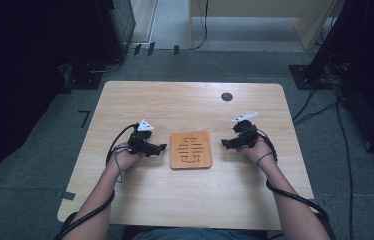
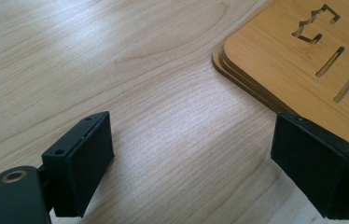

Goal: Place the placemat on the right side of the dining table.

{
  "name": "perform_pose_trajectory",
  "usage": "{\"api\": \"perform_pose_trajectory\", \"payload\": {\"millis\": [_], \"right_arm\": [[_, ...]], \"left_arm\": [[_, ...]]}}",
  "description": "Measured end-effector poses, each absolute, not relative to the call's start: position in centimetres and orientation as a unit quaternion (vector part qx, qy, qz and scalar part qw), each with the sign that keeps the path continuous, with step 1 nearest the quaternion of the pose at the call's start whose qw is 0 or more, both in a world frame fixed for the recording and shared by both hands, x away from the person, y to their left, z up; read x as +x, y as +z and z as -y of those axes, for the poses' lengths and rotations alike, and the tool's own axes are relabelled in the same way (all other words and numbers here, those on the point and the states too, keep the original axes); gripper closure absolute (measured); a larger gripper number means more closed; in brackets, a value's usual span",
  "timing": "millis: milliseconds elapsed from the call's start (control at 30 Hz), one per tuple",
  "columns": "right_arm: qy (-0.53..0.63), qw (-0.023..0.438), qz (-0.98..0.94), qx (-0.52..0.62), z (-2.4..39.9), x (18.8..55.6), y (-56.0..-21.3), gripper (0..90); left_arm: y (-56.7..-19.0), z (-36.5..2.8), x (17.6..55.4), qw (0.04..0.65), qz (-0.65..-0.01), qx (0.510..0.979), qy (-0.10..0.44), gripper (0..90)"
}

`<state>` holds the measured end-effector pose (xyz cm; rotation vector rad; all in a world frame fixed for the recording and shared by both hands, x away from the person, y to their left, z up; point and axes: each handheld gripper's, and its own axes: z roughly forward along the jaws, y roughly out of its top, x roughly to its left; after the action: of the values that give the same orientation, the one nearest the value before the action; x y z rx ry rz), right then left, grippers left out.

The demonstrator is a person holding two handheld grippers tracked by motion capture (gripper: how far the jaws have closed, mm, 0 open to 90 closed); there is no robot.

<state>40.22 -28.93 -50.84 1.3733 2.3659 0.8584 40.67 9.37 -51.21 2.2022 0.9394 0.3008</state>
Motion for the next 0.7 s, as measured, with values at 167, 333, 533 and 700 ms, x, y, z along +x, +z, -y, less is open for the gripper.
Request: {"api": "perform_pose_trajectory", "payload": {"millis": [167, 333, 533, 700], "right_arm": [[0.306, 0.132, -0.821, 0.464, 28.6, 40.0, -50.5, 17.2], [0.309, 0.138, -0.824, 0.455, 28.2, 39.8, -50.3, 21.3], [0.314, 0.130, -0.820, 0.460, 27.6, 39.9, -49.8, 26.4], [0.316, 0.128, -0.821, 0.457, 27.1, 39.8, -49.6, 26.0]], "left_arm": [[-50.9, -9.4, 40.6, 0.354, -0.364, 0.855, 0.108, 13.0], [-50.6, -9.5, 40.6, 0.364, -0.370, 0.848, 0.106, 13.0], [-49.9, -9.8, 40.3, 0.374, -0.384, 0.841, 0.067, 14.1], [-49.9, -9.4, 40.0, 0.362, -0.371, 0.852, 0.073, 14.1]]}}
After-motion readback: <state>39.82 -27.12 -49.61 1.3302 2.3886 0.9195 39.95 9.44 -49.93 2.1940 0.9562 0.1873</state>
